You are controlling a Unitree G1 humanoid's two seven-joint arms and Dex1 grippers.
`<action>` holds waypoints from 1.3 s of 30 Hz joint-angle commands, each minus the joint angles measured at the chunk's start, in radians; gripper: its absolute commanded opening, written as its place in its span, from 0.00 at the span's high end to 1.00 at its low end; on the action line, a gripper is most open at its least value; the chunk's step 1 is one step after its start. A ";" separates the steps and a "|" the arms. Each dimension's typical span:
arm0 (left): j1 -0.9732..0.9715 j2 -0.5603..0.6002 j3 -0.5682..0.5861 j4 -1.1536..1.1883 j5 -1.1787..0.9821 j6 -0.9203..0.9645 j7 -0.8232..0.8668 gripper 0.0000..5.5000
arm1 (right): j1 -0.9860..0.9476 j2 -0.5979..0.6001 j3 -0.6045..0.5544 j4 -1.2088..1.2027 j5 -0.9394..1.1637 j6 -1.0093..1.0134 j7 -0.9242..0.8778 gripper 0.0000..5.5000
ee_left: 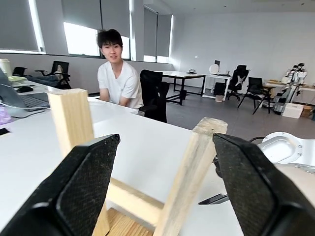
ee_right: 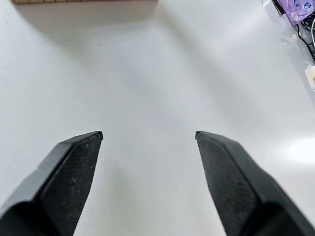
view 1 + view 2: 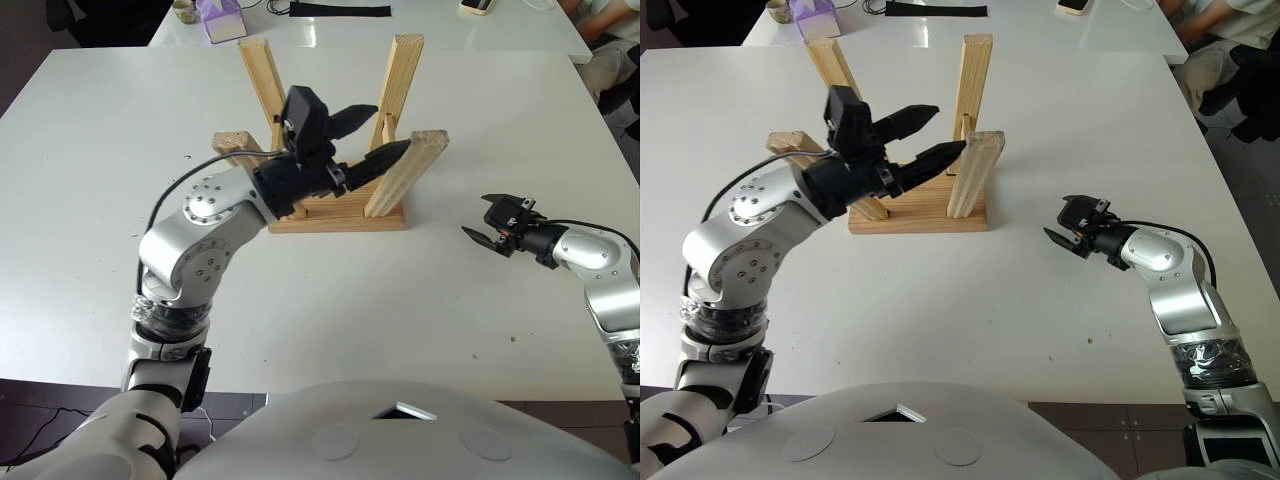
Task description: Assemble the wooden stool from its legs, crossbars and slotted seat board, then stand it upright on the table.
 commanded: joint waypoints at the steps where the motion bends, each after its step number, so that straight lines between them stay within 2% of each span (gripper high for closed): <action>1: 0.021 0.072 0.052 -0.062 -0.047 0.012 -0.077 0.36 | 0.045 0.015 -0.007 -0.020 -0.011 0.006 -0.025 0.36; 4: 0.043 0.096 0.105 -0.109 -0.119 0.015 -0.108 0.36 | 0.057 0.019 -0.010 -0.025 -0.013 0.009 -0.036 0.36; 6: 0.082 0.122 0.190 -0.146 -0.230 0.028 -0.117 0.36 | 0.063 0.018 -0.013 -0.029 -0.011 0.009 -0.039 0.36; 9: 0.241 0.220 0.305 -0.194 -0.314 0.029 -0.235 0.36 | 0.080 0.017 -0.031 -0.038 -0.007 0.009 -0.051 0.36; 12: 0.481 0.321 0.332 -0.127 -0.129 -0.058 -0.373 0.36 | 0.084 0.057 -0.062 -0.060 0.007 0.023 -0.100 0.36; 15: 0.580 0.323 0.361 0.076 0.029 -0.148 -0.357 0.36 | 0.088 0.121 -0.108 -0.116 0.052 0.063 -0.151 0.36; 16: 0.570 0.315 0.359 0.158 0.092 -0.181 -0.315 0.39 | 0.083 0.143 -0.121 -0.129 0.065 0.077 -0.168 0.36; 20: 0.478 0.275 0.303 0.413 0.328 -0.347 -0.201 0.49 | 0.032 0.213 -0.125 -0.138 0.091 0.117 -0.213 0.47; 28: 0.366 0.240 0.120 0.687 0.705 -0.744 -0.101 0.49 | -0.058 0.290 0.061 0.003 0.011 0.083 -0.211 0.47; 34: 0.347 0.195 0.020 0.737 0.771 -0.841 -0.136 0.49 | -0.024 0.311 0.124 0.002 -0.007 0.073 -0.200 0.47; 39: 0.334 0.131 -0.055 0.699 0.759 -0.825 -0.176 0.49 | -0.014 0.329 0.174 -0.037 -0.011 0.087 -0.184 0.47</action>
